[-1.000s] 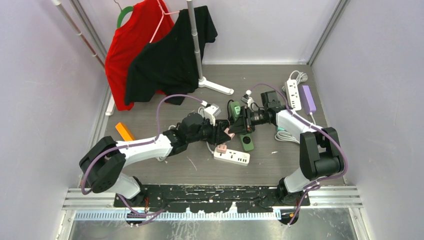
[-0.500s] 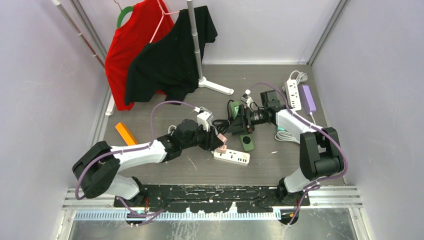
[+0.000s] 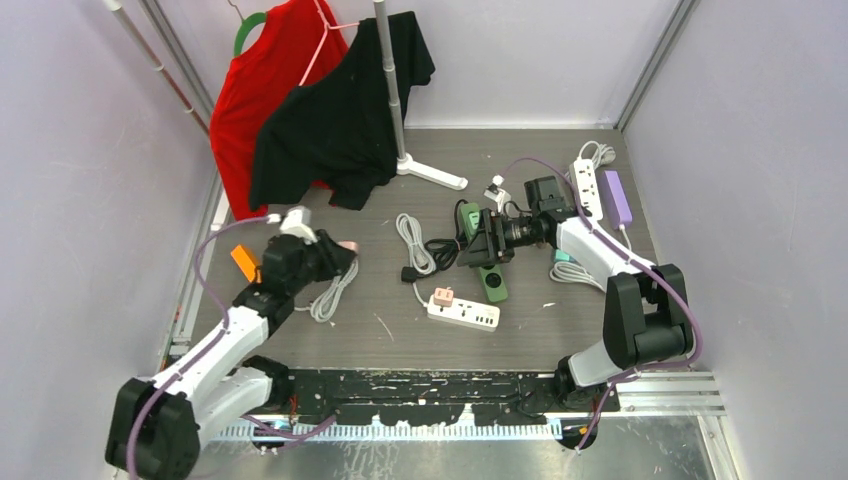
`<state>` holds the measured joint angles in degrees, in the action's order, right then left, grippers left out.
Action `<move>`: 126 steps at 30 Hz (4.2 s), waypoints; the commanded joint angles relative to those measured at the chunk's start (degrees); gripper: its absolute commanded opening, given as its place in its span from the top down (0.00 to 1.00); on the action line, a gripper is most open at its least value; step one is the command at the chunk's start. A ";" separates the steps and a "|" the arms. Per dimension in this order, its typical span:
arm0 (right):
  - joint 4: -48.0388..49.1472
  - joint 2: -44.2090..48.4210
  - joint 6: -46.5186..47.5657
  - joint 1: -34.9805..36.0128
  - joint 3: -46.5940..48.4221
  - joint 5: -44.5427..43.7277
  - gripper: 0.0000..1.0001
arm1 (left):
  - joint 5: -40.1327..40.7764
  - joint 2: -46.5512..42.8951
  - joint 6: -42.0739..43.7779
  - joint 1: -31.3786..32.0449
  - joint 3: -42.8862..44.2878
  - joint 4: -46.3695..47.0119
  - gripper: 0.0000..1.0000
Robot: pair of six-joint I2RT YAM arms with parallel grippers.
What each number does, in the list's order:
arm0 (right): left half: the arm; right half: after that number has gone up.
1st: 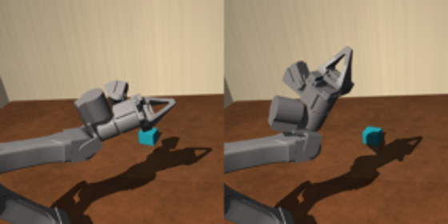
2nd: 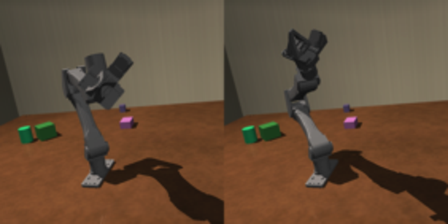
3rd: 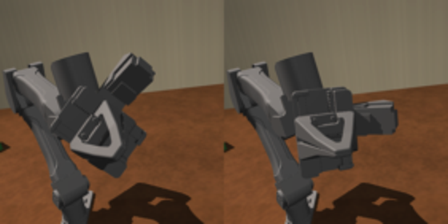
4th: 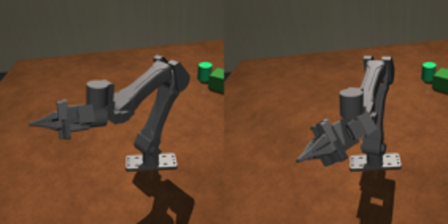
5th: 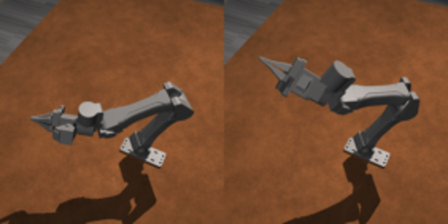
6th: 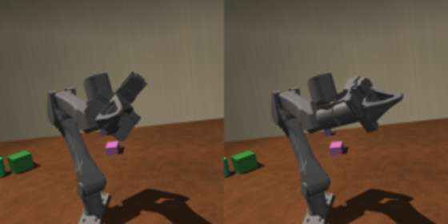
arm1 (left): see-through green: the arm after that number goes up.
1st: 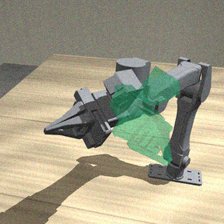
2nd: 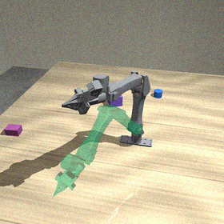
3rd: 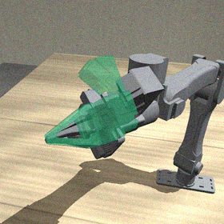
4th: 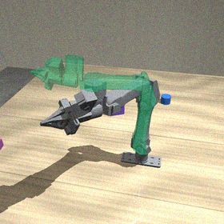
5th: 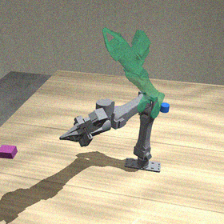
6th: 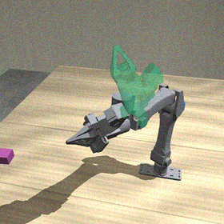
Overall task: Pull the plug off the socket
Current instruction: Place the plug at the center of the board, then remove the plug from the socket.
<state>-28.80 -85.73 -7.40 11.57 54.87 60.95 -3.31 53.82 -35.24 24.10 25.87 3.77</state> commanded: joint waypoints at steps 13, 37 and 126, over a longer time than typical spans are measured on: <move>-0.75 3.22 2.81 -1.03 2.20 -0.79 0.29 | 6.82 10.16 -14.02 -24.36 -1.55 -9.68 1.00; -1.88 4.12 4.47 -1.41 2.52 -0.51 0.28 | 6.21 6.21 -15.24 -24.39 3.20 -19.28 0.19; -1.14 10.80 12.77 -1.57 -0.28 4.50 0.28 | -27.15 9.27 -11.84 4.96 -12.88 38.27 0.05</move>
<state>-31.29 -77.82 2.46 10.26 54.89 63.79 -31.03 62.24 -48.97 28.23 13.23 36.67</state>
